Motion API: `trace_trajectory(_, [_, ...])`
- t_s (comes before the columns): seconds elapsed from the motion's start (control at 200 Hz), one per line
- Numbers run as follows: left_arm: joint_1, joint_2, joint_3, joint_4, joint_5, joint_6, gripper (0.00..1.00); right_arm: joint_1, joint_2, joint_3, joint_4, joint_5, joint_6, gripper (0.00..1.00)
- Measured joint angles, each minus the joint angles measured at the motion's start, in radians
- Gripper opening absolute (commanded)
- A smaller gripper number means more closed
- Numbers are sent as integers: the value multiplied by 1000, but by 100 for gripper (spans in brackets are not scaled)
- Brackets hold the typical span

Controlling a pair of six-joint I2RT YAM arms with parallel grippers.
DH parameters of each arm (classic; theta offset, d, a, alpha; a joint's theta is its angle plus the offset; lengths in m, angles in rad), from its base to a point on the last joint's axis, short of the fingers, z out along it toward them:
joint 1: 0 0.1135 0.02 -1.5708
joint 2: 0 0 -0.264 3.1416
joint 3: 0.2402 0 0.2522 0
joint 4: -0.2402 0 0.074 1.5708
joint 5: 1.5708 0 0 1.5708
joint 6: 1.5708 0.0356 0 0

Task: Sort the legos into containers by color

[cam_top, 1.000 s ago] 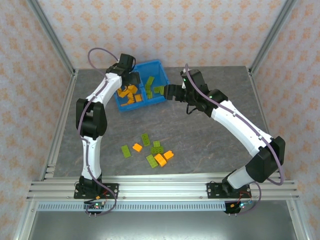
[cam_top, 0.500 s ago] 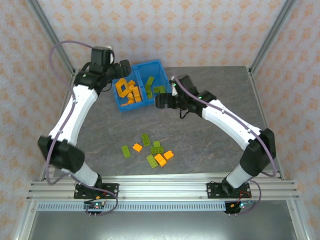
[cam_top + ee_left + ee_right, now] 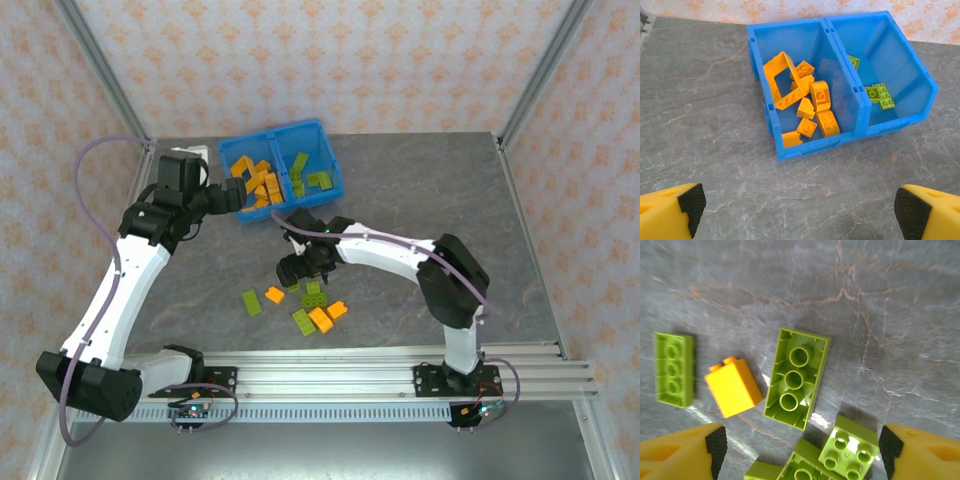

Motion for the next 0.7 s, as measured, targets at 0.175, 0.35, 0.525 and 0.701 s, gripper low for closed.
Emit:
trace_trajectory(0.175, [0, -11, -24, 3, -10, -3, 100, 5, 88, 51, -20, -13, -5, 71])
trace_trajectory(0.35, [0, -7, -33, 4, -10, -3, 100, 7, 164, 126, -30, -21, 2, 60])
trace_trajectory(0.525, [0, -7, -37, 10, -10, -3, 100, 15, 207, 162, -68, 21, 6, 46])
trace_trajectory(0.701, [0, -6, -54, 20, -10, -4, 100, 18, 203, 168, -89, 68, 7, 30])
